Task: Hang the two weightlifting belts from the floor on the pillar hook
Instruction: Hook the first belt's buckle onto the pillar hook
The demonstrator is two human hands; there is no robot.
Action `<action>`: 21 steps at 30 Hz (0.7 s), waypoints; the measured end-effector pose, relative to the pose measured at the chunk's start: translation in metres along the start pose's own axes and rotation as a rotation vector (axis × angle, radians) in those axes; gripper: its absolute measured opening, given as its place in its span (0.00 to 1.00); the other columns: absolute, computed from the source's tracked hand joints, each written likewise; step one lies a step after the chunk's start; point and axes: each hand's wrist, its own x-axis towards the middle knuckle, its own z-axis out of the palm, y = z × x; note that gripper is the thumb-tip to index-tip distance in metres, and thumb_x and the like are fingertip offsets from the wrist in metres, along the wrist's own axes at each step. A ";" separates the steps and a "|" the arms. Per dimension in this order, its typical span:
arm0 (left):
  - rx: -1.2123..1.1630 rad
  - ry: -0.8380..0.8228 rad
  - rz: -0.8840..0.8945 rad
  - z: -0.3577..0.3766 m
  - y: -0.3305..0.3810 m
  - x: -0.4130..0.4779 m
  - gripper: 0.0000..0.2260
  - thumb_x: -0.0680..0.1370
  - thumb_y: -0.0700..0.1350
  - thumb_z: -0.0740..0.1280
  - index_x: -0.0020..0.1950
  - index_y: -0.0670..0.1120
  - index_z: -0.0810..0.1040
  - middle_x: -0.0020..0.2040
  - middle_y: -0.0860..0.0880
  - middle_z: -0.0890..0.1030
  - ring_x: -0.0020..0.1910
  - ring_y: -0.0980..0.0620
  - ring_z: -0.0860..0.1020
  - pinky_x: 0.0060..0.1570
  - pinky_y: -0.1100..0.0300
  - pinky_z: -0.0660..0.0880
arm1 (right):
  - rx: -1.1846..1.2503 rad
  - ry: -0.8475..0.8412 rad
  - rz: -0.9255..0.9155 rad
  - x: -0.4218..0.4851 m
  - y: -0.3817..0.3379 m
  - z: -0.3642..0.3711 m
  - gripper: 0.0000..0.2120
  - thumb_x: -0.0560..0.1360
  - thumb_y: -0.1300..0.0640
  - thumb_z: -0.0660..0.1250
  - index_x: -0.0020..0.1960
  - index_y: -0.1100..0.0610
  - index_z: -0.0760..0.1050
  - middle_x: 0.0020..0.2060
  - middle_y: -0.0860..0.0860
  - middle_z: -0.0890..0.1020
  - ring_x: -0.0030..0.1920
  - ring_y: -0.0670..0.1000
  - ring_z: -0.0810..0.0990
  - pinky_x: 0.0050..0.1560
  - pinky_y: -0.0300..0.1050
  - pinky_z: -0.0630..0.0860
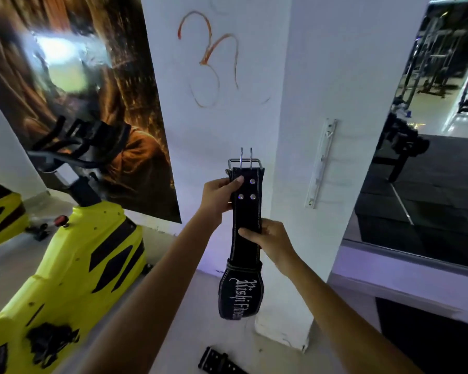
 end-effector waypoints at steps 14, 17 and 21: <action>-0.007 -0.215 -0.028 0.004 -0.093 -0.058 0.07 0.74 0.37 0.72 0.50 0.35 0.82 0.43 0.43 0.85 0.42 0.50 0.84 0.45 0.58 0.80 | 0.153 0.318 -0.032 0.021 -0.053 -0.015 0.06 0.70 0.61 0.77 0.42 0.58 0.80 0.37 0.55 0.84 0.37 0.53 0.83 0.43 0.45 0.78; 0.088 -0.202 0.017 0.013 -0.117 -0.074 0.09 0.73 0.37 0.74 0.52 0.40 0.83 0.46 0.46 0.86 0.45 0.52 0.84 0.47 0.61 0.80 | 0.122 0.312 -0.010 0.015 -0.048 -0.020 0.07 0.70 0.61 0.77 0.45 0.60 0.82 0.39 0.56 0.85 0.40 0.53 0.83 0.45 0.47 0.79; 0.134 -0.215 -0.058 0.018 -0.136 -0.083 0.09 0.71 0.45 0.77 0.49 0.45 0.85 0.47 0.48 0.86 0.47 0.49 0.84 0.50 0.57 0.80 | 0.124 0.349 -0.011 0.008 -0.042 -0.025 0.04 0.70 0.60 0.76 0.43 0.57 0.82 0.37 0.53 0.84 0.38 0.51 0.83 0.42 0.44 0.80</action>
